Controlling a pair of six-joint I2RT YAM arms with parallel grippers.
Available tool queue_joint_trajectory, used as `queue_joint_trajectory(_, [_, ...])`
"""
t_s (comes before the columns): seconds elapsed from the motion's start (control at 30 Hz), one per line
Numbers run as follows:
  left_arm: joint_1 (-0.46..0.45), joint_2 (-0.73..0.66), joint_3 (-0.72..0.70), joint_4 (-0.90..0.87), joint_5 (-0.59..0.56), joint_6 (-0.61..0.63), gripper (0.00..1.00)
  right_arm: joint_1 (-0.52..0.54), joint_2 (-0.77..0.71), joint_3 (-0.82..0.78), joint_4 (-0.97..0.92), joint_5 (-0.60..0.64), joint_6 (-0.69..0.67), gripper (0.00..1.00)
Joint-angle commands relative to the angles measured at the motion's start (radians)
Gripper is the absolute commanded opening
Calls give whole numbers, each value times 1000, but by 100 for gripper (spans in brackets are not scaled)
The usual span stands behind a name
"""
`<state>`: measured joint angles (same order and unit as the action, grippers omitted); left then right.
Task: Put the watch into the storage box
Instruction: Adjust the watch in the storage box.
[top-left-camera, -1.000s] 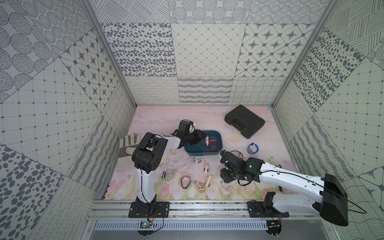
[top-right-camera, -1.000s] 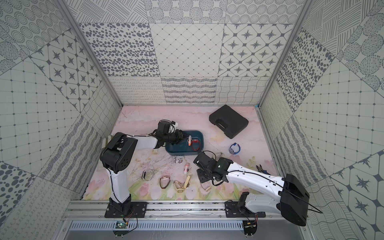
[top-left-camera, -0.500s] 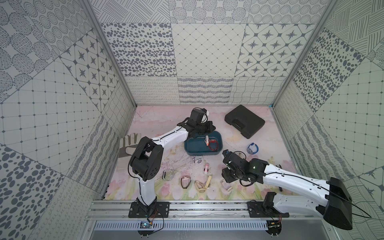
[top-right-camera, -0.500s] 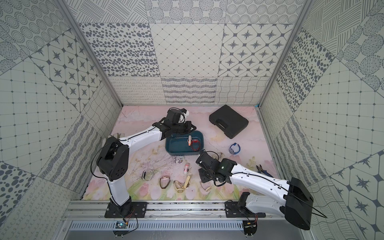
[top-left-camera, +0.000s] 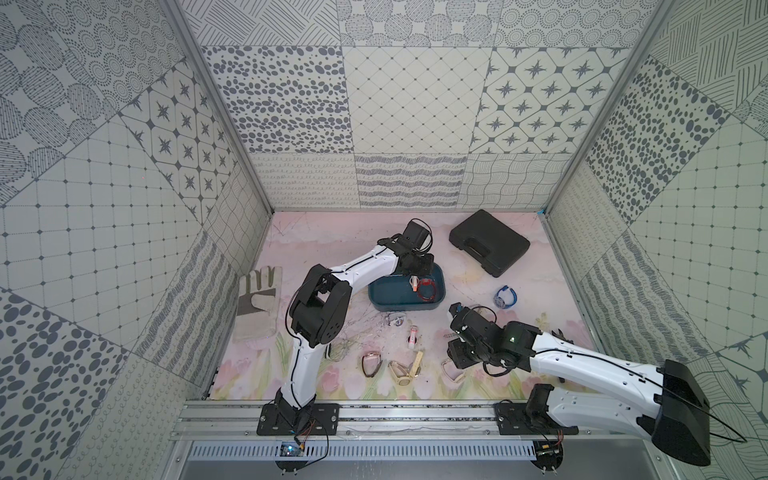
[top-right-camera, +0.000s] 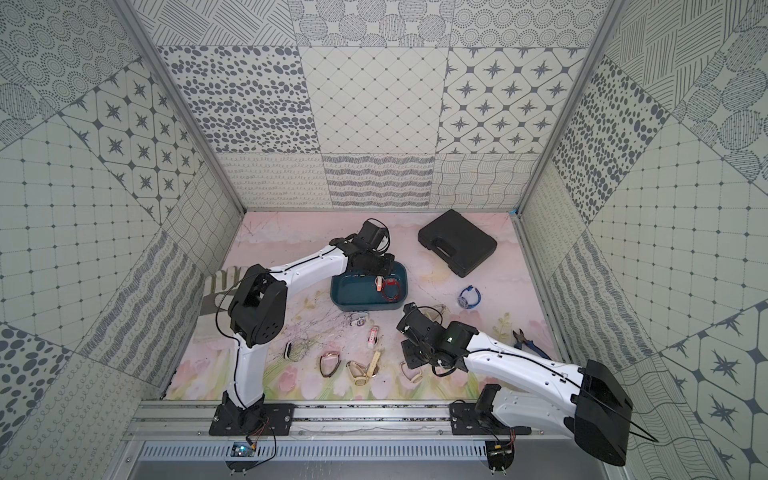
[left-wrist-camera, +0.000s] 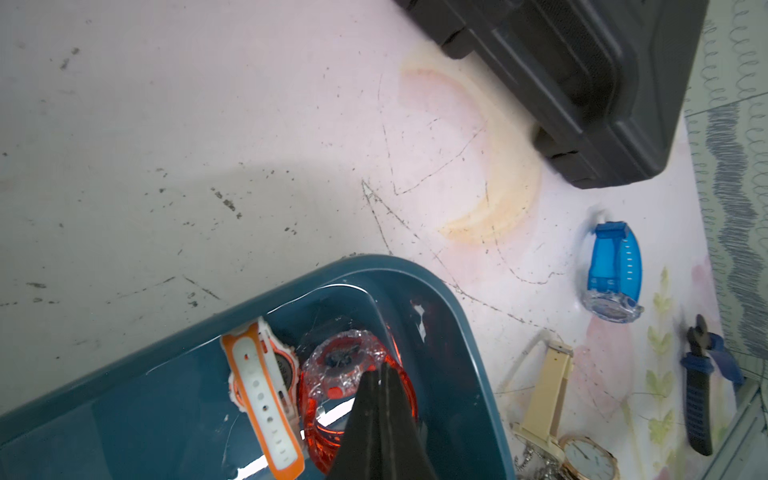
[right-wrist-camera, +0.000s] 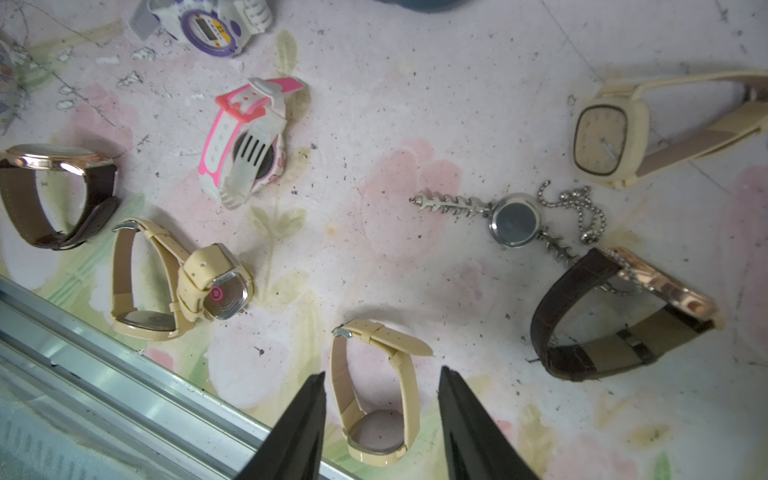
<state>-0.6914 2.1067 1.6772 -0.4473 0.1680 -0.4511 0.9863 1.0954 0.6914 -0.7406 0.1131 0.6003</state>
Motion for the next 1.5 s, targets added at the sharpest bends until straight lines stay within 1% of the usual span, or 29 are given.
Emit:
queue_joint_trajectory(0.0, [-9, 46, 47, -132, -121, 87, 0, -4, -18, -11, 39, -9, 20, 49])
queue_joint_trajectory(0.2, [-8, 54, 42, -156, -186, 110, 0, -4, -29, -23, 46, -10, 29, 49])
queue_joint_trajectory(0.33, [-9, 41, 22, -166, -205, 123, 0, -5, -22, -26, 58, -11, 28, 49])
queue_joint_trajectory(0.57, [-5, -19, -69, -162, -271, 143, 0, -5, -5, -24, 75, -21, 27, 49])
queue_joint_trajectory(0.73, [15, -111, -195, -87, -287, 121, 0, -4, -3, -26, 84, -21, 29, 49])
queue_joint_trajectory(0.8, [38, -122, -228, -58, -269, 113, 0, -5, 1, -29, 91, -25, 28, 49])
queue_joint_trajectory(1.0, [94, -96, -210, -18, -233, 102, 0, -3, 12, -30, 107, -29, 28, 49])
queue_joint_trajectory(1.2, [81, -101, -169, -7, -158, 97, 0, -3, 7, -45, 122, -34, 38, 49])
queue_joint_trajectory(1.27, [73, -108, -163, -7, -113, 91, 0, -3, 5, -49, 125, -35, 41, 49])
queue_joint_trajectory(1.47, [50, -208, -242, -30, -86, 82, 0, -3, -2, -66, 127, -32, 45, 49])
